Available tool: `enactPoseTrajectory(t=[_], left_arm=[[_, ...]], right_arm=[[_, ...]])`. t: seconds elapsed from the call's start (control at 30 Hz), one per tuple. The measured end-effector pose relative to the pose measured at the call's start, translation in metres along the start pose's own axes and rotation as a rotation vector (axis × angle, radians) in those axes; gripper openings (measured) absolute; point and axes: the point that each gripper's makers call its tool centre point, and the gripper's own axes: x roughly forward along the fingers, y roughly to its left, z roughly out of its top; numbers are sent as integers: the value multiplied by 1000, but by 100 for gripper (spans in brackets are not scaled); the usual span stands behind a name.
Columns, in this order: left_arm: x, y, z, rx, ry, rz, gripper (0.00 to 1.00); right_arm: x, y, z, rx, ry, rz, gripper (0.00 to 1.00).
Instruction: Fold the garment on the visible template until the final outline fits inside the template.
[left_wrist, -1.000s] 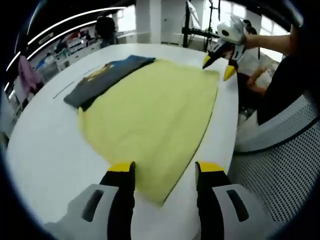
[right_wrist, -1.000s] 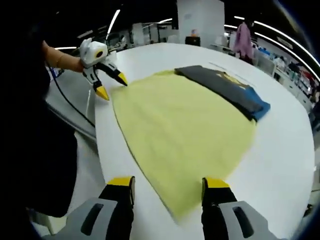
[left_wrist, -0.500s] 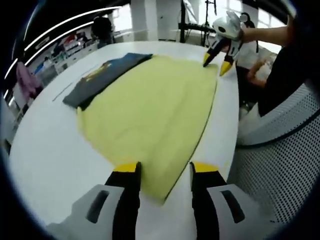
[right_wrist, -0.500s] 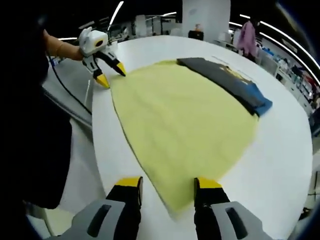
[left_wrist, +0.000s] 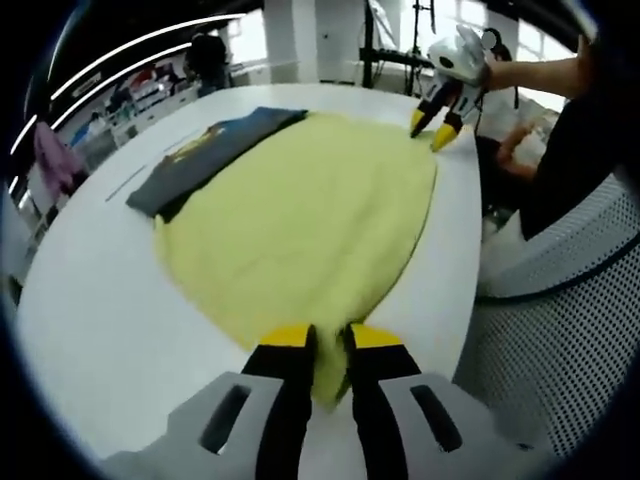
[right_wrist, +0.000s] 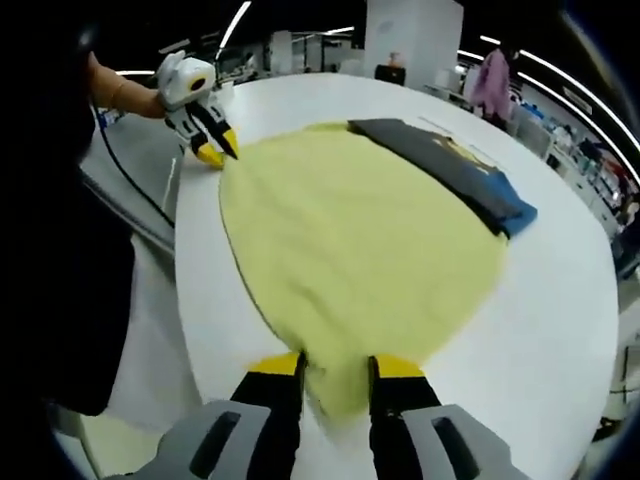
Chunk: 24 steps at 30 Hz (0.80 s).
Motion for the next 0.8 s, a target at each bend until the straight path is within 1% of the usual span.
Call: enactPoseTrajectory(t=[0.13,0.23,0.37,0.5,0.6,0.63,0.73,0.8], left_arm=[[1,2,0,-28,8,6,3],[1,3,2,-38,14,11,2],[-4,5,6,-89,19,20,1],[-9,8,11,-133,34,23,1],[-12,10,15,-162,39,26,1],[-13,10,16,-183,45,24,1],[-16,13,20,-196,43,30,1],[-18,13,23,-188,52,31,0]], right_arm=[[0,-6,0,8,-4,-27,7],[0,-6,0,23,-8,-25,5],[-1,-5,0,55,-9,-18,0],[-6,-5,5,120,-34,-18,0],[-10,-7,9,140,-43,-19,0],[-12,-7,12,155,-49,-21,0],[-16,-10,17,174,-56,-28,0],[-19,-10,20,178,-56,-31,0]])
